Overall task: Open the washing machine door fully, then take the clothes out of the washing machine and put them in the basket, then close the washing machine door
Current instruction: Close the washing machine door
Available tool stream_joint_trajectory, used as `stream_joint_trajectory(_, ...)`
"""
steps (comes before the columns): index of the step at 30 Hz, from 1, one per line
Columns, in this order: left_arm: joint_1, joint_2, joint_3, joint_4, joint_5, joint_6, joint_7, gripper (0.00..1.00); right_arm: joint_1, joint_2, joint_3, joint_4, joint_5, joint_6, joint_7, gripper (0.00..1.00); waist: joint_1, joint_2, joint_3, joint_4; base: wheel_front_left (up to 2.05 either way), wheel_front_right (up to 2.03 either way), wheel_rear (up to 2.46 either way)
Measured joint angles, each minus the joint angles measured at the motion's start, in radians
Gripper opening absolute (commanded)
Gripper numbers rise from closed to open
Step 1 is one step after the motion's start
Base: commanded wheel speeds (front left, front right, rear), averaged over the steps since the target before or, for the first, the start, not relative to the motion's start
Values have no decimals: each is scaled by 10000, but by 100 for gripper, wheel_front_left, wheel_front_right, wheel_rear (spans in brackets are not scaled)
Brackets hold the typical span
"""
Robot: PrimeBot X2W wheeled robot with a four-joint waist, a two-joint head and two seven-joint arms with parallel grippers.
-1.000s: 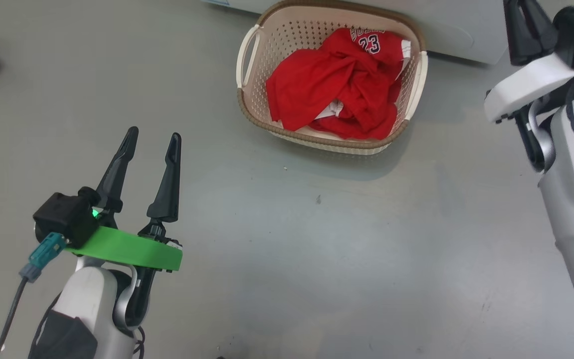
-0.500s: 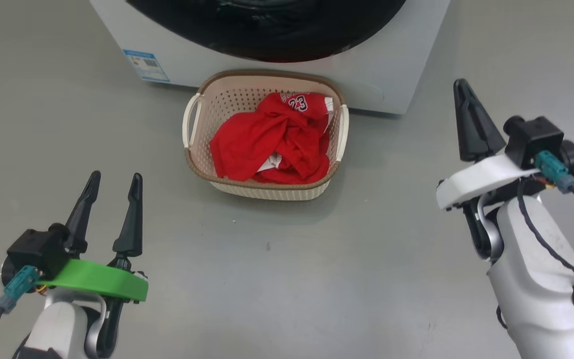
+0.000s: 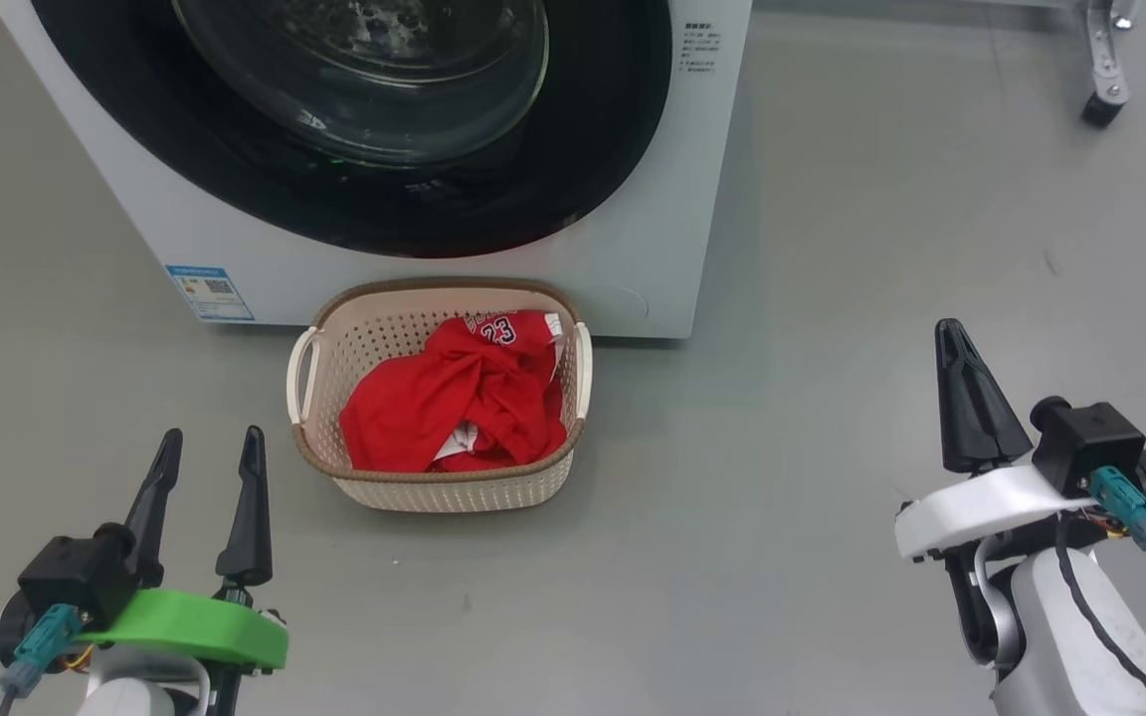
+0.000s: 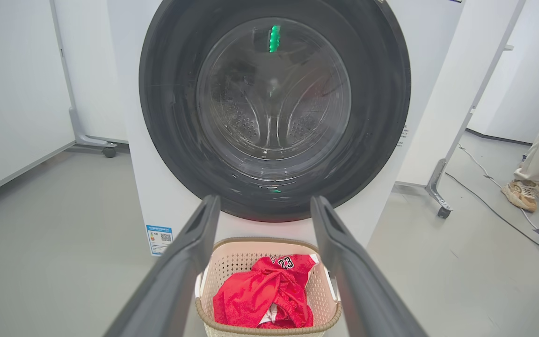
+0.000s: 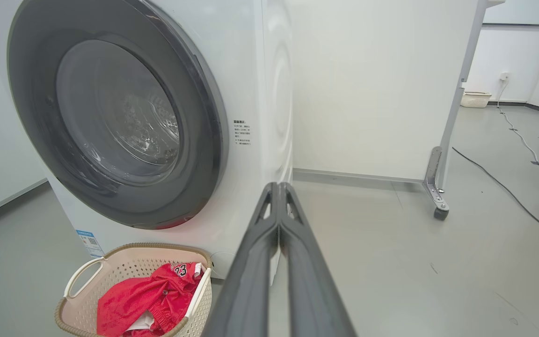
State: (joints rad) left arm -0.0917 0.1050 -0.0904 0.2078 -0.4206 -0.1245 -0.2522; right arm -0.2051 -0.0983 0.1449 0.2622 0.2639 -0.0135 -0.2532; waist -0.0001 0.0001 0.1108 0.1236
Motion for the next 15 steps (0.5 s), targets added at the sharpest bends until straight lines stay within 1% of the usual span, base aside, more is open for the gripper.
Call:
stream_joint_trajectory(1,30,-10,2,-29,0,-2,0,100,149,15,-44,-127,0,-81,0,27,0,0,-83,-73,0,0,0)
stream_joint_trajectory(3,103,-23,12,-88,2,-10,0,100,429,40,-77,-345,0,-134,0,100,0,0,-218,-195,0,0,0)
stream_joint_trajectory(10,226,-171,161,-270,29,-10,0,100,1322,165,-113,-892,-4,-161,0,100,0,0,-473,-408,0,0,0)
stream_joint_trajectory(15,307,-207,328,-393,219,-10,0,100,1603,245,-96,-1208,-13,-161,2,100,0,0,-503,-441,0,0,0)
